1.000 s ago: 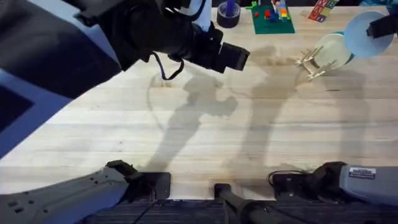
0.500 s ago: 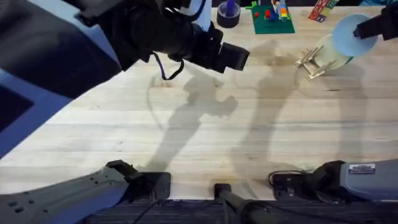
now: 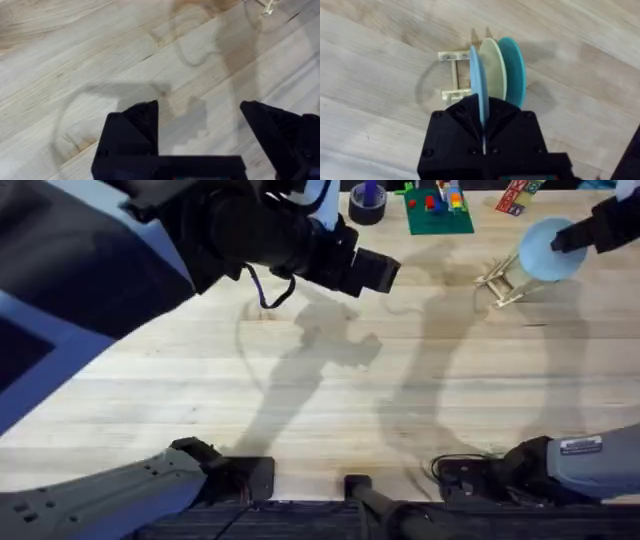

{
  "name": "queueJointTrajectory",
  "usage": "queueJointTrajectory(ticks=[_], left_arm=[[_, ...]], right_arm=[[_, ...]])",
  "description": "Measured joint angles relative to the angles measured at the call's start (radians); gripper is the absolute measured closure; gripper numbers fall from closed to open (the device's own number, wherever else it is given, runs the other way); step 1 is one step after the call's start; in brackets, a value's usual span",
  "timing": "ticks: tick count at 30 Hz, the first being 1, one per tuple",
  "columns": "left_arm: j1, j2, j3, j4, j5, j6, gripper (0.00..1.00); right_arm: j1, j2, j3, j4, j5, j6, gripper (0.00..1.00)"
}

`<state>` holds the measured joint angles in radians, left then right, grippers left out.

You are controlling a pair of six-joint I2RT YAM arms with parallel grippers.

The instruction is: Pick up the plates from the table one by one and place each into a slot on the dish rack.

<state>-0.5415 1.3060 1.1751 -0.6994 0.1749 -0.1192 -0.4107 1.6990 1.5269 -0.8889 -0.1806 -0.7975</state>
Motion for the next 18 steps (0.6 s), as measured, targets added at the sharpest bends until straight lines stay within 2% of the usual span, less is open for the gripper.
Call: queueJointTrajectory(ticks=[18], left_arm=[[0.000,0.000,0.000,0.000,-0.008,0.000,0.006]], right_arm=[[0.000,0.035,0.000,0.021,0.000,0.002,0.973]])
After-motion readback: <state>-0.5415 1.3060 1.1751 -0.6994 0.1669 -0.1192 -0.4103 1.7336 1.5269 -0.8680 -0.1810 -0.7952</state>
